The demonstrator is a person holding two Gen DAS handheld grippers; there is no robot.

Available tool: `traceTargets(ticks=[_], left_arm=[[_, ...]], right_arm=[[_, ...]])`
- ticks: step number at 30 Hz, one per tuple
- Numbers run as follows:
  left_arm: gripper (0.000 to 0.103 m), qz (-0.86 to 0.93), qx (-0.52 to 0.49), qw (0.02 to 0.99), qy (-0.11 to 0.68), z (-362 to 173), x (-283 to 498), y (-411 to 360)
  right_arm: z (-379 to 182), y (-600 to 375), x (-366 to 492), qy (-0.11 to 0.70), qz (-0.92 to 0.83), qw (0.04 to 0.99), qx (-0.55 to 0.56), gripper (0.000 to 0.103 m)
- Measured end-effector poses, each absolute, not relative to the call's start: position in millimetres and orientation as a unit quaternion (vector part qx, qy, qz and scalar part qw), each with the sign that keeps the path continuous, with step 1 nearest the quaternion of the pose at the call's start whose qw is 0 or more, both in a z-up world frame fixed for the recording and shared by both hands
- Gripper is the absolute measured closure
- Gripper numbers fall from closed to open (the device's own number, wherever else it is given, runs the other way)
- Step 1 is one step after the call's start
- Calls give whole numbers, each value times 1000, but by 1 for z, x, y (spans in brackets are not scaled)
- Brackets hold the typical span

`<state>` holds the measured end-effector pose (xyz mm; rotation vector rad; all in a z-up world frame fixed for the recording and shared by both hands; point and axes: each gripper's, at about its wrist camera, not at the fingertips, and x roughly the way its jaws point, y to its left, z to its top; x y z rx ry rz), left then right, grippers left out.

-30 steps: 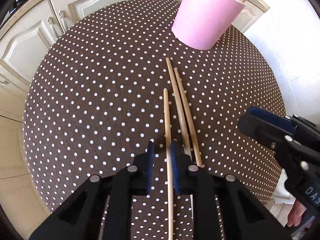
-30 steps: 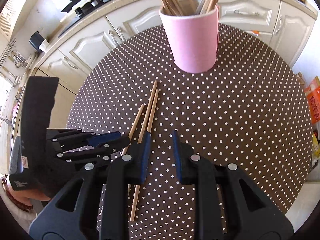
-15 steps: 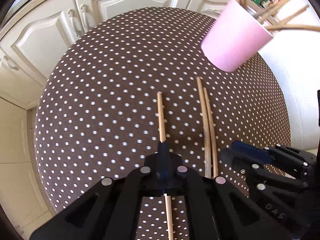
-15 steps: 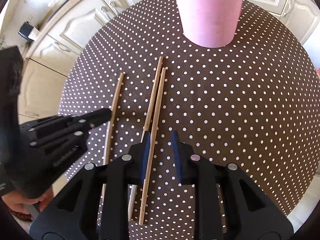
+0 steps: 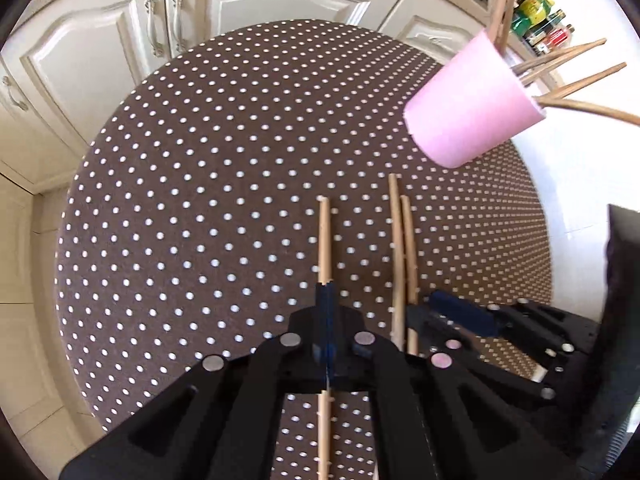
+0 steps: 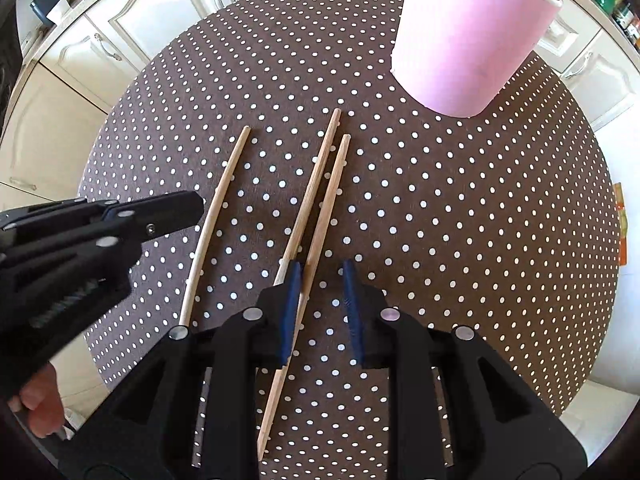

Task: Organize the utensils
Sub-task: 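Close the left tool on a chopstick while the right tool grasps another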

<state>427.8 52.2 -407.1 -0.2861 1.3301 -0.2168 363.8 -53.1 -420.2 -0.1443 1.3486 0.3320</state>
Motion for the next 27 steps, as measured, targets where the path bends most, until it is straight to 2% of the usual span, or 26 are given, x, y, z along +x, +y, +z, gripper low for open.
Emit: traceTargets(ticks=[13, 22, 27], left_arm=[[102, -103, -79, 747, 652, -420, 443, 28], [103, -101, -73, 764, 633, -420, 430, 12], [103, -116, -91, 784, 603, -398, 416, 10]], right_arm=[[-408, -79, 397, 658, 168, 733, -54, 95], [-399, -109, 418, 662, 183, 727, 5, 97], [-399, -143, 421, 660, 184, 727, 42, 97]])
